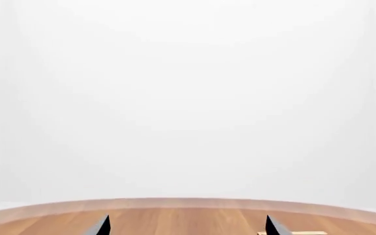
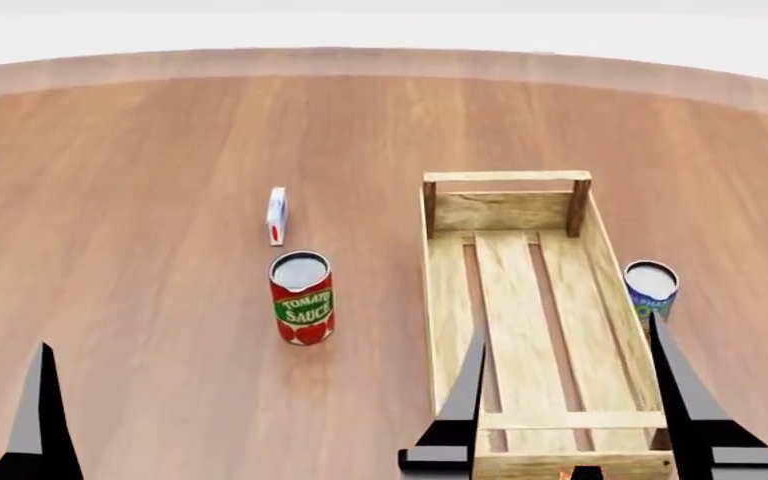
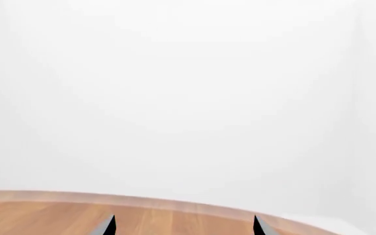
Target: Pick up the butter and put it in the tray.
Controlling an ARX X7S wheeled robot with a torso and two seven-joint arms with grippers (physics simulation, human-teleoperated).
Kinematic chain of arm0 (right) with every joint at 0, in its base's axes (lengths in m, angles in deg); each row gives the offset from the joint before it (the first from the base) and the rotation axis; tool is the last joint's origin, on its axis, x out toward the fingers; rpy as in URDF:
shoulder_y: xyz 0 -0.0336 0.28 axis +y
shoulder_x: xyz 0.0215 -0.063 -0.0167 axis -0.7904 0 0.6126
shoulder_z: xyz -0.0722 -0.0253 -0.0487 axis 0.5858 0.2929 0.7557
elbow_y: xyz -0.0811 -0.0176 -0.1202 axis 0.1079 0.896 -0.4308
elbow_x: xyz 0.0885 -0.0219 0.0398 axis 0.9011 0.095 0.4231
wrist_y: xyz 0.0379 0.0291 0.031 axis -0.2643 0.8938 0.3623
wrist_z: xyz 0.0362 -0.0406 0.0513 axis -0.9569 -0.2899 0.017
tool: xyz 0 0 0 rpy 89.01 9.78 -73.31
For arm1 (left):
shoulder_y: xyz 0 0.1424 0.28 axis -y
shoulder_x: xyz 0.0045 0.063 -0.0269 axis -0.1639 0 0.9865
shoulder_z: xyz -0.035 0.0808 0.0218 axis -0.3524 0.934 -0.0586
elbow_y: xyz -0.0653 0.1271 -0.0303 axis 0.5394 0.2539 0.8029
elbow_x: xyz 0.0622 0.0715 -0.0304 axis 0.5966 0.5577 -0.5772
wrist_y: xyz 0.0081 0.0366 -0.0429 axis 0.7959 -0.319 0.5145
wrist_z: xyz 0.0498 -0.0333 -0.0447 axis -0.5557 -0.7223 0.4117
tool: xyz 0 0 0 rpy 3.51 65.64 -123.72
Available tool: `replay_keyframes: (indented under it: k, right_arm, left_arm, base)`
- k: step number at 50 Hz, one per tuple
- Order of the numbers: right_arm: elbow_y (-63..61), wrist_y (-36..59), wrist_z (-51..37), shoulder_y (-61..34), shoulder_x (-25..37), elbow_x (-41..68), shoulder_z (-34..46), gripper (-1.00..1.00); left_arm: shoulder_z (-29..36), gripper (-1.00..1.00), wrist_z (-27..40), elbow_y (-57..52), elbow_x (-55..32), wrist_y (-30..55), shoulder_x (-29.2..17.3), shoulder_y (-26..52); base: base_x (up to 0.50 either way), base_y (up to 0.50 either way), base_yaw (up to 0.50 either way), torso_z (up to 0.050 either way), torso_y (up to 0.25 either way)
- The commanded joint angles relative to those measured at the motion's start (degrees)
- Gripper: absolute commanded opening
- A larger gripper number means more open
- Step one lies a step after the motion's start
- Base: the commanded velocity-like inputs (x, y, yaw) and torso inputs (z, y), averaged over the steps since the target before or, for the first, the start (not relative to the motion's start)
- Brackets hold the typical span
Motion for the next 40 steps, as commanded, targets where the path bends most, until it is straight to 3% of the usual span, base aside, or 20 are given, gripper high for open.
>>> replay_keyframes:
  k: [1, 26, 33, 40]
  right_arm:
    - [-0.20, 0.50, -0.48, -0.32, 0.41, 0.42, 0.50, 1.00]
    - [-0.23, -0.33, -2.16, -0.37, 0.23, 2.23, -0.11, 1.00]
    - [0.52, -6.66, -1.10, 1.84, -0.40, 6.59, -2.24, 1.00]
    - [-1.40, -4.14, -1.45, 0.96, 0.52, 5.89, -0.78, 1.00]
  left_arm:
    - [0.68, 1.00, 0.47, -0.26, -0.02, 0.18, -0.71, 0.02]
    - [0.86, 1.00, 1.38, 0.49, -1.40, -0.50, -1.54, -0.04]
    - [0.86, 1.00, 1.91, -0.44, -1.72, -0.17, -1.88, -0.07]
    - [0.40, 1.00, 2.29, -0.89, -2.69, 0.51, -2.14, 0.04]
  base:
    - [0.50, 0.00, 0.00, 0.000, 0.015]
    - [0.50, 0.00, 0.00, 0.000, 0.000]
    - [0.00, 0.00, 0.00, 0.000, 0.002]
    - [0.00, -0.38, 0.00, 0.000, 0.000]
